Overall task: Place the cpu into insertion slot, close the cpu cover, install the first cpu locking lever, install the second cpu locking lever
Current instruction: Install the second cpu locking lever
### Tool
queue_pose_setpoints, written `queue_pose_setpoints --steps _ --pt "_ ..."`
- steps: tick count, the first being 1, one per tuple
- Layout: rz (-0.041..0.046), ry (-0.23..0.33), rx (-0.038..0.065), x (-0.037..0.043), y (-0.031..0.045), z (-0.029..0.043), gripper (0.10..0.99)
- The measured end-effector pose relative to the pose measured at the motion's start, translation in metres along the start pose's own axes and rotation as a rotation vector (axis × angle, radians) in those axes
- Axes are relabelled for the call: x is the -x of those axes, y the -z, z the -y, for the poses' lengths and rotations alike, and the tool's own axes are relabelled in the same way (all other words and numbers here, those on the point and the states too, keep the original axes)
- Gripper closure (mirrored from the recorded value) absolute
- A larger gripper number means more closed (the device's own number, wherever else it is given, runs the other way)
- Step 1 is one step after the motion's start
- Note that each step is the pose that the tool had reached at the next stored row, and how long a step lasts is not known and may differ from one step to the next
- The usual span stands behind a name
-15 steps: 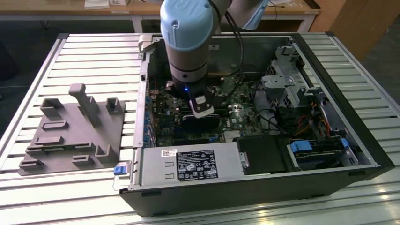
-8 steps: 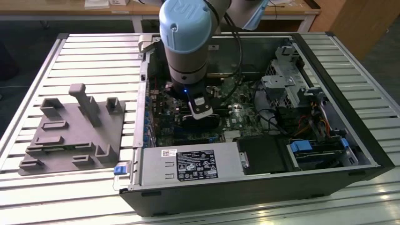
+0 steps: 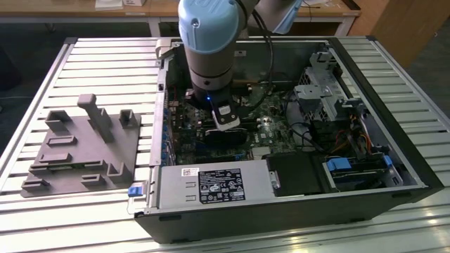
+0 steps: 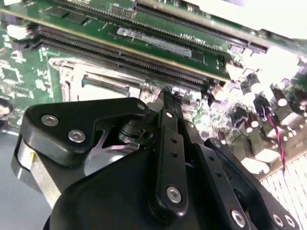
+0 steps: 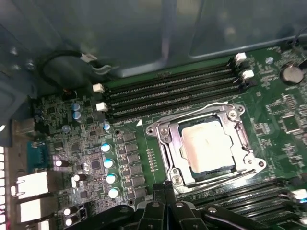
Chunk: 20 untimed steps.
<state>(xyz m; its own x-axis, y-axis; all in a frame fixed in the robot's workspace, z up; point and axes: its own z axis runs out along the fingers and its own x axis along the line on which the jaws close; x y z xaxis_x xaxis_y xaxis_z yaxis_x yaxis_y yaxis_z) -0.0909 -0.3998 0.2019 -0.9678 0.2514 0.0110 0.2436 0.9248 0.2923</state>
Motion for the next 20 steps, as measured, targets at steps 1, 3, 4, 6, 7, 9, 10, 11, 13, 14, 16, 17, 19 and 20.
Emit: queue_pose_setpoints --steps 1,3,4,6,7,9,10,11,13,14,16,17,19,20 --pt "0.0000 0.000 0.000 0.0000 0.0031 -0.0010 0.980" --pt "0.0000 0.000 0.000 0.0002 0.0089 -0.0028 0.980" --pt "0.0002 0.000 -0.001 0.0006 0.0112 -0.0036 0.980" --pt "0.0022 -0.001 -0.007 0.0019 0.0148 -0.0051 0.980" --pt "0.0051 -0.001 -0.016 0.0029 0.0160 -0.0058 0.980" --pt "0.0129 -0.004 -0.043 0.0049 0.0171 -0.0066 0.980" --pt "0.0170 -0.006 -0.055 0.0061 0.0172 -0.0071 0.980" --pt "0.0205 -0.007 -0.067 0.0074 0.0171 -0.0075 0.980" --pt "0.0264 -0.009 -0.087 0.0105 0.0168 -0.0089 0.980" --pt "0.0278 -0.009 -0.092 0.0124 0.0165 -0.0100 0.980" --pt "0.0294 -0.010 -0.097 0.0160 0.0158 -0.0125 0.980" --pt "0.0299 -0.010 -0.098 0.0178 0.0154 -0.0139 0.980" --pt "0.0302 -0.010 -0.100 0.0212 0.0144 -0.0173 0.980" --pt "0.0304 -0.010 -0.101 0.0225 0.0137 -0.0196 0.980"
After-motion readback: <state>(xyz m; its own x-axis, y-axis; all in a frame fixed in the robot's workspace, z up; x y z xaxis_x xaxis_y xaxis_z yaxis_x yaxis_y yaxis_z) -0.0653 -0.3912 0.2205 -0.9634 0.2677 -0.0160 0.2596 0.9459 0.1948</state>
